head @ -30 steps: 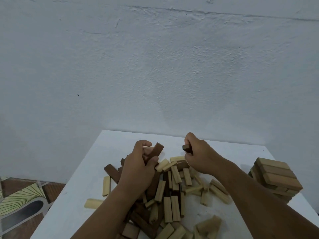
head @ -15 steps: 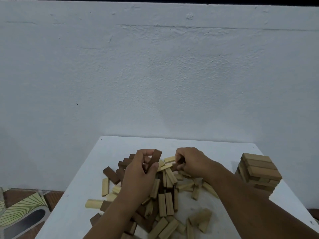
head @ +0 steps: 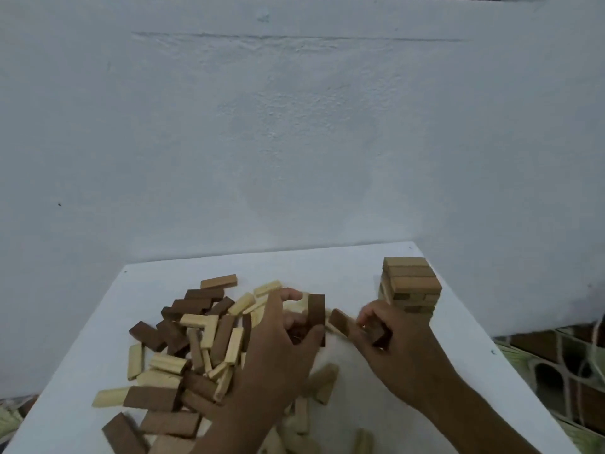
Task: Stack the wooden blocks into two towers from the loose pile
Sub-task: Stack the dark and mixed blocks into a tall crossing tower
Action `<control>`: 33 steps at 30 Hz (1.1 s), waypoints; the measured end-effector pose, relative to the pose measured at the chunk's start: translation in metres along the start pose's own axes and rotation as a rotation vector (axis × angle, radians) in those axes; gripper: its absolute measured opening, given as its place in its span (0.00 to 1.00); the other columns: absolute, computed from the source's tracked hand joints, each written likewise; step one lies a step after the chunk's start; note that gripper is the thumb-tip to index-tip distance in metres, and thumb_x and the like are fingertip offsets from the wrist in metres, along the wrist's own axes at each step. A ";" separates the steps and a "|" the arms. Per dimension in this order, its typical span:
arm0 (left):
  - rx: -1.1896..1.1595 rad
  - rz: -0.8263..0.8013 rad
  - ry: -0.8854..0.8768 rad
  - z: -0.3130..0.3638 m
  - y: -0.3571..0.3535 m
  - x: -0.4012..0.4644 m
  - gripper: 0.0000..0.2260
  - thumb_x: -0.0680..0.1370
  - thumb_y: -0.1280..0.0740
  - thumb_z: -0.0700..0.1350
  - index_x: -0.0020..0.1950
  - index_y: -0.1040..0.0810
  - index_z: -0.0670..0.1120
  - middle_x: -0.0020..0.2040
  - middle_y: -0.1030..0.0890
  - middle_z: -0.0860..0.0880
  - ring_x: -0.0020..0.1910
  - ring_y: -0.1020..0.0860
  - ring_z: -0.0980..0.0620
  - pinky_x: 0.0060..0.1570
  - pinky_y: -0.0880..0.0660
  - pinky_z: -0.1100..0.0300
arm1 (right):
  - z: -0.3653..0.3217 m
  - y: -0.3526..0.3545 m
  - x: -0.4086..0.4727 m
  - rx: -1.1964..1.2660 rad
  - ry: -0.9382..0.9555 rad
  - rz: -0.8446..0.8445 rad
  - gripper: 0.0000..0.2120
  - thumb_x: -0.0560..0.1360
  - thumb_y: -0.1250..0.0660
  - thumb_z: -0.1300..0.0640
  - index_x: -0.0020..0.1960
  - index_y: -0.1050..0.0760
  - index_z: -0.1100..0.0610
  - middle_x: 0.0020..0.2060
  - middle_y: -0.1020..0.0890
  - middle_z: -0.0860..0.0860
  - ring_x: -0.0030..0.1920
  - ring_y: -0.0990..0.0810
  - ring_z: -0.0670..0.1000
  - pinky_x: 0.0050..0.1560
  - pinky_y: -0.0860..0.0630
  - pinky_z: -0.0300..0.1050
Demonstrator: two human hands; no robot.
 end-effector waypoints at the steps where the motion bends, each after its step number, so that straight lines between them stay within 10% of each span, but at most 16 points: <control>1: 0.014 -0.028 0.000 0.004 -0.013 -0.004 0.20 0.74 0.27 0.40 0.57 0.31 0.56 0.38 0.15 0.58 0.37 0.19 0.63 0.35 0.27 0.73 | 0.013 0.004 -0.013 -0.009 -0.041 -0.005 0.08 0.72 0.29 0.46 0.40 0.27 0.45 0.34 0.21 0.40 0.36 0.22 0.44 0.33 0.29 0.32; 7: 0.166 -0.214 0.005 0.008 -0.086 -0.024 0.22 0.73 0.26 0.44 0.60 0.30 0.60 0.46 0.20 0.62 0.36 0.19 0.61 0.35 0.25 0.70 | 0.069 0.021 -0.063 -0.087 -0.198 -0.064 0.14 0.71 0.33 0.35 0.39 0.27 0.45 0.33 0.22 0.42 0.35 0.23 0.43 0.35 0.25 0.36; 14: 0.514 -0.249 -0.085 0.008 -0.103 -0.031 0.17 0.75 0.30 0.55 0.63 0.26 0.58 0.55 0.26 0.59 0.47 0.24 0.58 0.48 0.30 0.67 | 0.081 0.053 -0.072 -0.109 -0.247 0.031 0.15 0.73 0.32 0.59 0.52 0.33 0.45 0.44 0.27 0.39 0.43 0.26 0.37 0.43 0.32 0.22; 21: 0.511 -0.337 -0.221 0.013 -0.109 -0.028 0.09 0.73 0.27 0.50 0.52 0.20 0.54 0.58 0.26 0.61 0.51 0.28 0.65 0.51 0.36 0.80 | 0.086 0.025 -0.070 -0.060 -0.138 0.050 0.10 0.72 0.35 0.44 0.47 0.20 0.47 0.43 0.24 0.36 0.43 0.24 0.40 0.49 0.24 0.34; 28: 0.433 -0.335 -0.213 0.006 -0.113 -0.028 0.11 0.75 0.28 0.48 0.56 0.21 0.58 0.63 0.27 0.63 0.56 0.25 0.62 0.60 0.30 0.70 | 0.088 0.014 -0.077 -0.001 -0.069 -0.235 0.26 0.66 0.26 0.39 0.63 0.25 0.42 0.60 0.36 0.25 0.57 0.36 0.25 0.52 0.39 0.17; 33: 0.433 -0.441 -0.236 -0.007 -0.114 -0.035 0.20 0.74 0.26 0.46 0.65 0.24 0.57 0.70 0.37 0.67 0.64 0.29 0.64 0.58 0.32 0.76 | 0.091 0.006 -0.076 0.000 -0.043 -0.196 0.22 0.67 0.31 0.36 0.57 0.19 0.45 0.58 0.32 0.26 0.56 0.32 0.27 0.55 0.39 0.18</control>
Point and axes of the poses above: each hand's wrist, its own x-axis towards the middle knuckle, its own y-axis out of the back of the hand, z = x × y, the point moved 10 cm from there along x, towards the middle knuckle
